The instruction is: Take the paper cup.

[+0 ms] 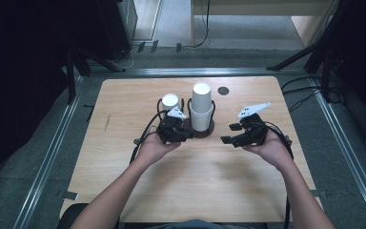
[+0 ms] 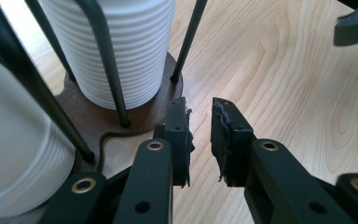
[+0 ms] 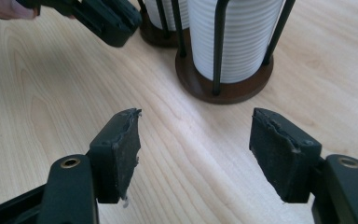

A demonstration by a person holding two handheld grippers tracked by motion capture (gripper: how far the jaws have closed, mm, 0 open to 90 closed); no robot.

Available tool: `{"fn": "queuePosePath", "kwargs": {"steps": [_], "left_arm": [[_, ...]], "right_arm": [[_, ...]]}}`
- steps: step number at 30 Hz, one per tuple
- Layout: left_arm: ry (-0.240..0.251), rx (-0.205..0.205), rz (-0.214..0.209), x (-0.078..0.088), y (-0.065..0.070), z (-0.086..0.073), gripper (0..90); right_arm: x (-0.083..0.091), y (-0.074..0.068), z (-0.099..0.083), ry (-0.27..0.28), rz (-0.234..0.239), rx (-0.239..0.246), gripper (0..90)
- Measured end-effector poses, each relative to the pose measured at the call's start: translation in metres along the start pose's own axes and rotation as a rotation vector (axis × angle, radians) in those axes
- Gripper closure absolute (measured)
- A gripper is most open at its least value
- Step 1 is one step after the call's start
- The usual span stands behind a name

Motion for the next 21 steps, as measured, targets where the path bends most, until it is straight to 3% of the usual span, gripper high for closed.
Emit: {"fn": "queuePosePath", "kwargs": {"steps": [7, 10, 17, 21], "left_arm": [[0.013, 0.01, 0.017, 0.0, -0.003, 0.016, 81.8], [0.023, 0.011, 0.025, -0.001, -0.002, 0.024, 83.9], [0.03, 0.011, 0.033, -0.003, -0.003, 0.034, 88.6], [0.043, 0.032, 0.039, -0.005, -0.009, 0.038, 89.3]], "right_arm": [[0.009, 0.005, 0.025, 0.021, 0.014, 0.017, 30.7], [0.011, 0.008, 0.036, 0.029, 0.016, -0.001, 28.0], [0.019, 0.016, 0.064, 0.046, -0.003, 0.027, 26.9], [0.021, 0.02, 0.077, 0.047, -0.013, 0.034, 26.3]]}}
Point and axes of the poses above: each handheld gripper's, and its own axes: x roughly backward along the jaws, z roughly out of its top, y roughly to its right, the point moved 7 cm from there along -x, roughly forward along the jaws, and after that the axes turned 2 degrees about y, right-handed, at the moved point
